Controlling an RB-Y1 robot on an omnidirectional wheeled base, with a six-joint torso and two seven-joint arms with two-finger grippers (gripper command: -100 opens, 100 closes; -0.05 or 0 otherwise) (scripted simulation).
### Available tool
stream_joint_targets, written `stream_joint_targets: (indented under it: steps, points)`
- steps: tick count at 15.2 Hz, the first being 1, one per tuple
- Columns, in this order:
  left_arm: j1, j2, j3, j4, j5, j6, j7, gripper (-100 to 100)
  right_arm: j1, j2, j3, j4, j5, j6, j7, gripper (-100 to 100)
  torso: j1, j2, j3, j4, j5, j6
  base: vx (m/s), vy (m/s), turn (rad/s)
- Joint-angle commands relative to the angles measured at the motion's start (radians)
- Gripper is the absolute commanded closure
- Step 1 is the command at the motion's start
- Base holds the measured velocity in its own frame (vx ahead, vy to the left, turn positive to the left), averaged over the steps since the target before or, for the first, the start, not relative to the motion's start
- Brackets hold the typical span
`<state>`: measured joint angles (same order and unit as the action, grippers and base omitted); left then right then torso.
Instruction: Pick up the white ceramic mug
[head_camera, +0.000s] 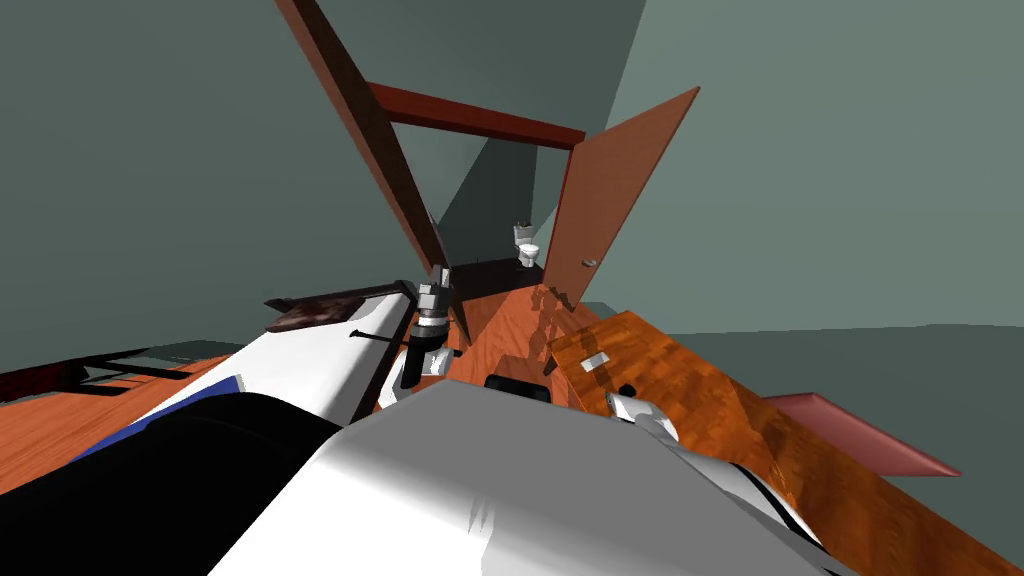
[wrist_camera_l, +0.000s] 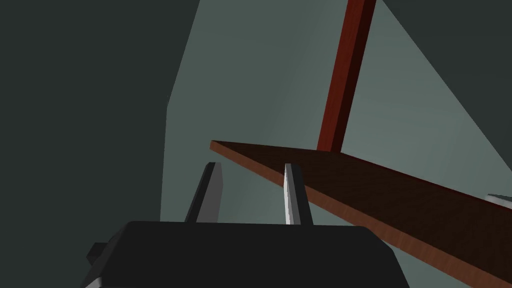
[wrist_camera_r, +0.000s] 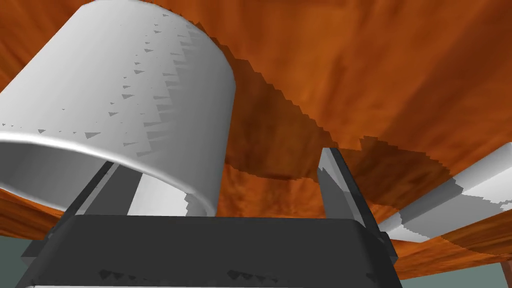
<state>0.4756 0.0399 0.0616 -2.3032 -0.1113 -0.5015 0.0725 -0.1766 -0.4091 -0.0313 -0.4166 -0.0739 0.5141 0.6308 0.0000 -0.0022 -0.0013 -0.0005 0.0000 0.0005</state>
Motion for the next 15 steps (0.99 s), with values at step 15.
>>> stream_joint_targets:
  steps: [15]
  points:
    - [0.0, 0.0, 0.0, 0.0, 0.0, 0.0, 0.0, 0, 0.181, -0.047, 0.157, -0.002, 0.053, -0.161, -0.372, -100, -0.01, -0.003, -0.002, 0.0, -0.004, -0.001, 0.013, 0.002, 0.181]
